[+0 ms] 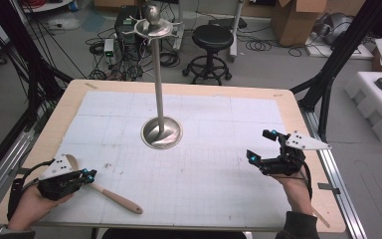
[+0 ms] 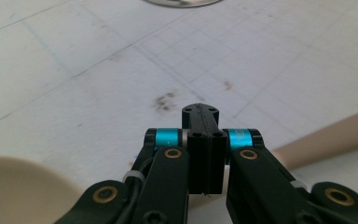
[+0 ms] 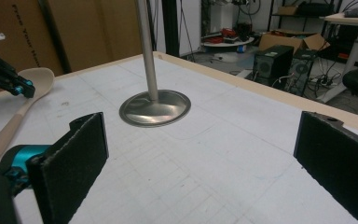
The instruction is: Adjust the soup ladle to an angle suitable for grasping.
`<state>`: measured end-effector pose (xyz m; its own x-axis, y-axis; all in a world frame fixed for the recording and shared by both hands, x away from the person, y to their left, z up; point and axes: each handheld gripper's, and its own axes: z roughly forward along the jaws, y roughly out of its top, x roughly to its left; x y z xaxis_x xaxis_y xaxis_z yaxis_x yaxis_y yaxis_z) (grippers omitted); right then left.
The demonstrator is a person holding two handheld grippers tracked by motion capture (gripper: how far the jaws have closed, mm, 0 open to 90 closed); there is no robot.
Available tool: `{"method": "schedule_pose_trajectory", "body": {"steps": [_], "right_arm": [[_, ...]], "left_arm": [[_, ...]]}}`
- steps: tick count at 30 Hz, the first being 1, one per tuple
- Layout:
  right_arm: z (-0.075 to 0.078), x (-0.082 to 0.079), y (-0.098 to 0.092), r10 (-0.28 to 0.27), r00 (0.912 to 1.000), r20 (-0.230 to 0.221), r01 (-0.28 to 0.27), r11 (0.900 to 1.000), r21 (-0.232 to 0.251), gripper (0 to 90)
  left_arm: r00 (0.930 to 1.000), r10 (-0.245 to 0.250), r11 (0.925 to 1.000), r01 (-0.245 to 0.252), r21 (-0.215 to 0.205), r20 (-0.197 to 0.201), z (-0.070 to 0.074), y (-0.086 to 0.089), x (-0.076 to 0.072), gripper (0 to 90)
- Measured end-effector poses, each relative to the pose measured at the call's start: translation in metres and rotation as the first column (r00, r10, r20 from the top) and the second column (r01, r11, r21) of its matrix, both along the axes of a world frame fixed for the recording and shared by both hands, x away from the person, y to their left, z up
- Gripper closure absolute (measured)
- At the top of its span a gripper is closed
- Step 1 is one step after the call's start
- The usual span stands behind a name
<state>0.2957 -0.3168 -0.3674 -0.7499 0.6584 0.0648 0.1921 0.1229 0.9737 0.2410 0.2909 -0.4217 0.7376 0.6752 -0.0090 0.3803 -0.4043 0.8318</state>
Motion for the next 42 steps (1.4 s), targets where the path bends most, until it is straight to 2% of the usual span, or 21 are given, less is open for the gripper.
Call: {"method": "schedule_pose_trajectory", "body": {"steps": [1, 6, 11, 17, 25, 28, 32, 38, 39, 42], "right_arm": [[0.000, 0.000, 0.000, 0.001, 1.0000, 0.000, -0.001, 1.000, 0.000, 2.0], [0.001, 0.000, -0.001, 0.000, 1.0000, 0.006, 0.000, 1.000, 0.004, 2.0], [0.001, 0.000, 0.000, 0.000, 1.0000, 0.005, 0.000, 1.000, 0.005, 2.0], [0.001, 0.000, 0.000, 0.001, 1.0000, 0.001, -0.001, 1.000, 0.002, 2.0], [0.001, 0.000, 0.000, 0.002, 1.0000, 0.001, -0.002, 1.000, 0.004, 2.0], [0.001, 0.000, 0.000, 0.002, 1.0000, -0.001, -0.002, 1.000, 0.004, 2.0], [0.001, 0.000, 0.000, 0.000, 1.0000, 0.002, 0.000, 1.000, 0.005, 2.0], [0.001, 0.000, 0.000, 0.004, 1.0000, 0.003, -0.004, 1.000, 0.003, 2.0], [0.001, 0.000, 0.000, 0.002, 1.0000, 0.000, -0.002, 1.000, 0.004, 2.0], [0.001, 0.000, 0.000, 0.001, 1.0000, 0.001, -0.001, 1.000, 0.004, 2.0]], "left_arm": [[0.9999, -0.015, 0.9998, 0.015, -0.013, -0.001, 0.001, -0.002, -0.002, 90.0], [0.9956, -0.093, 0.9956, 0.093, -0.012, -0.011, 0.001, -0.016, -0.014, 90.0], [0.9913, -0.130, 0.9914, 0.130, -0.014, -0.015, 0.001, -0.025, -0.026, 90.0], [0.9831, -0.181, 0.9835, 0.181, -0.004, -0.025, -0.004, -0.038, -0.039, 90.0], [0.9736, -0.223, 0.9746, 0.224, 0.009, -0.050, -0.011, -0.048, -0.045, 90.0], [0.9696, -0.234, 0.9717, 0.236, 0.017, -0.071, -0.014, -0.053, -0.046, 90.0], [0.9645, -0.253, 0.9672, 0.254, 0.009, -0.077, -0.017, -0.059, -0.048, 90.0], [0.9542, -0.285, 0.9567, 0.289, 0.032, -0.090, -0.022, -0.069, -0.048, 90.0], [0.9498, -0.298, 0.9525, 0.302, 0.036, -0.096, -0.023, -0.071, -0.048, 90.0], [0.9443, -0.314, 0.9467, 0.319, 0.042, -0.097, -0.026, -0.077, -0.047, 90.0]]}}
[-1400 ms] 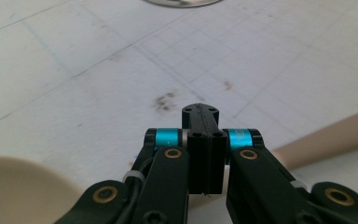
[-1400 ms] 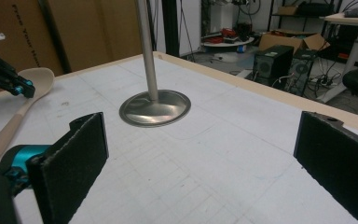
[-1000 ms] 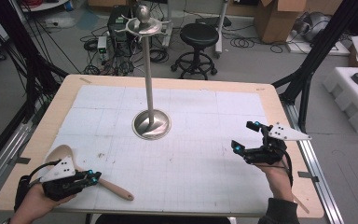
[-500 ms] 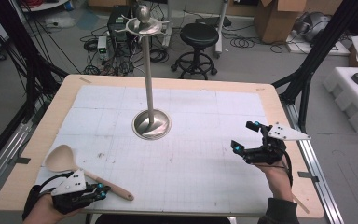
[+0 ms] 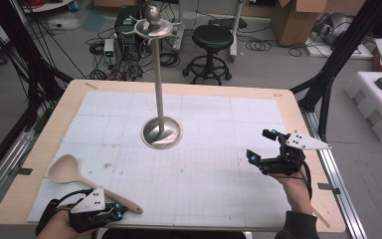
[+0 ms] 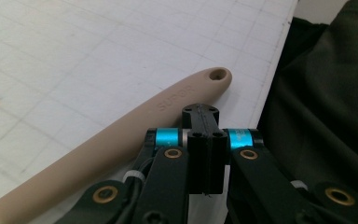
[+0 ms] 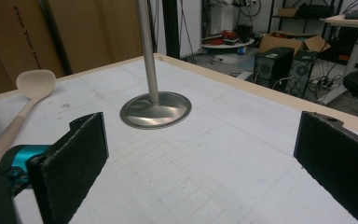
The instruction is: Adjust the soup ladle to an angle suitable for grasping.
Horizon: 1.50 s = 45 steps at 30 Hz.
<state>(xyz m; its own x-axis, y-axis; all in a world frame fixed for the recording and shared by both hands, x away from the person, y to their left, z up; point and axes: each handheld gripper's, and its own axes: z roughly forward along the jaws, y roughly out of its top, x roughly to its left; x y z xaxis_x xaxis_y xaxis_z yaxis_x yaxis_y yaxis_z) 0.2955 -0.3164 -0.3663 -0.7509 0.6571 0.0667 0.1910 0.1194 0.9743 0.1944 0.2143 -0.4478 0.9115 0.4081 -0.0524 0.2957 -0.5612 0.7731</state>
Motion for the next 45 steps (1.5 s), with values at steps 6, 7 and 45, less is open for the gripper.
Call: {"method": "schedule_pose_trajectory", "body": {"steps": [6, 7, 45], "right_arm": [[0.000, 0.000, 0.000, 0.001, 1.0000, -0.001, -0.001, 1.000, 0.002, 2.0], [0.000, 0.000, 0.000, 0.000, 1.0000, 0.000, 0.000, 1.000, 0.001, 2.0], [0.000, 0.002, -0.001, 0.001, 1.0000, 0.005, -0.001, 1.000, 0.005, 2.0]], "left_arm": [[1.0000, -0.009, 0.9999, 0.009, -0.006, 0.002, 0.000, -0.006, 0.007, 90.0], [0.9999, -0.011, 0.9999, 0.011, -0.004, 0.005, 0.000, -0.007, 0.008, 90.0], [0.9999, -0.014, 0.9997, 0.014, 0.021, -0.002, 0.004, -0.049, 0.060, 90.0]]}}
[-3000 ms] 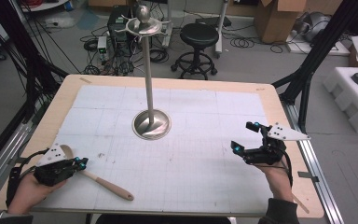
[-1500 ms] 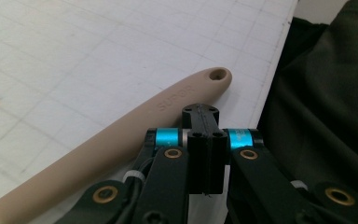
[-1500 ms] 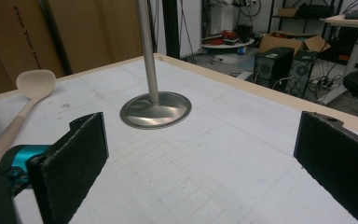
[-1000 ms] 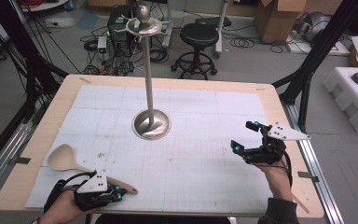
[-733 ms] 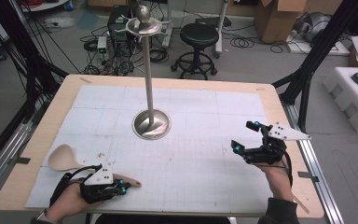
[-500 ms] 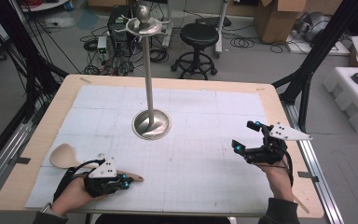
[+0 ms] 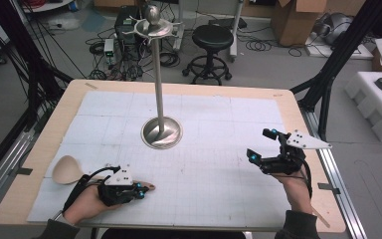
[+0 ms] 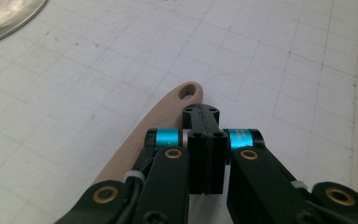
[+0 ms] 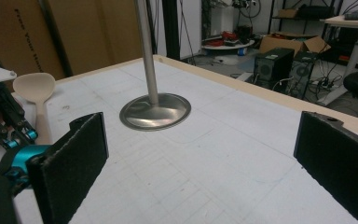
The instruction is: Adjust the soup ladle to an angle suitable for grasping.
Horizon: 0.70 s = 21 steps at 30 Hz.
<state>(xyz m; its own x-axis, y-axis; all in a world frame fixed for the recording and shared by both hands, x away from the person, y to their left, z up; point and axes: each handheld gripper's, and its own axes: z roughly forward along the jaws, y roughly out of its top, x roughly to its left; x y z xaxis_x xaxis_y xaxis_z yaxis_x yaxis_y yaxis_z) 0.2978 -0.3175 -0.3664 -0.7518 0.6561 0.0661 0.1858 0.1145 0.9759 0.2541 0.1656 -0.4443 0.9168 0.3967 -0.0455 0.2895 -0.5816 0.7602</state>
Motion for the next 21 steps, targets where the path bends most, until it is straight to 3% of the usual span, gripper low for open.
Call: {"method": "schedule_pose_trajectory", "body": {"steps": [4, 10, 16, 21], "right_arm": [[0.000, 0.001, 0.000, -0.001, 1.0000, 0.005, 0.000, 1.000, 0.003, 2.0], [0.000, 0.001, 0.000, 0.002, 1.0000, 0.002, -0.002, 1.000, 0.010, 2.0], [0.000, 0.001, 0.000, 0.004, 1.0000, 0.001, -0.004, 1.000, 0.010, 2.0], [0.001, 0.001, -0.001, -0.001, 1.0000, 0.004, 0.001, 1.000, 0.017, 2.0]], "left_arm": [[0.9999, -0.009, 0.9999, 0.009, -0.006, -0.008, 0.000, -0.007, 0.002, 90.0], [0.9998, -0.016, 0.9999, 0.016, 0.005, 0.013, 0.000, -0.014, 0.007, 90.0], [0.9987, 0.022, 0.9998, -0.022, 0.001, 0.046, -0.002, -0.017, 0.017, 90.0], [0.9980, 0.056, 0.9984, -0.056, -0.002, 0.031, -0.001, -0.018, 0.028, 90.0]]}}
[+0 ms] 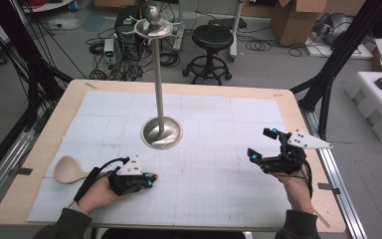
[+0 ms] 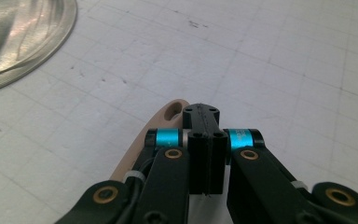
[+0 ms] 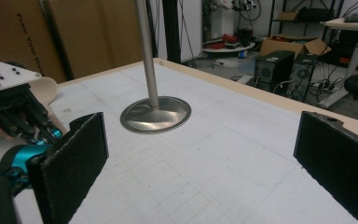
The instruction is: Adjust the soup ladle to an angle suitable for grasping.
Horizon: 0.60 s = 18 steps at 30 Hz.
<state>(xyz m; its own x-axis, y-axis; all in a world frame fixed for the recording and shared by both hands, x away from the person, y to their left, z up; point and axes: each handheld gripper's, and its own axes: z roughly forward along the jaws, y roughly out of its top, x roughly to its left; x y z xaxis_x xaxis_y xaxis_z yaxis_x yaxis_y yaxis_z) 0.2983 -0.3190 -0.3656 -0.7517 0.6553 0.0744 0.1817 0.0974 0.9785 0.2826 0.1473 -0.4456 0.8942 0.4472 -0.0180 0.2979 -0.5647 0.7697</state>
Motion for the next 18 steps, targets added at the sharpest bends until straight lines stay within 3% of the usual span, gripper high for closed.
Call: {"method": "schedule_pose_trajectory", "body": {"steps": [7, 12, 18], "right_arm": [[0.000, 0.000, -0.001, 0.000, 1.0000, -0.004, 0.000, 1.000, 0.004, 2.0], [0.000, 0.001, 0.000, 0.001, 1.0000, -0.002, -0.001, 1.000, -0.002, 2.0], [0.000, 0.001, 0.000, 0.001, 1.0000, -0.002, -0.001, 1.000, 0.002, 2.0]], "left_arm": [[0.9992, 0.036, 0.9993, -0.036, -0.010, -0.019, 0.001, 0.000, 0.017, 90.0], [0.9971, 0.076, 0.9971, -0.076, -0.008, 0.002, 0.000, 0.000, 0.024, 90.0], [0.9926, 0.121, 0.9922, -0.121, 0.027, 0.011, 0.001, -0.002, 0.037, 90.0]]}}
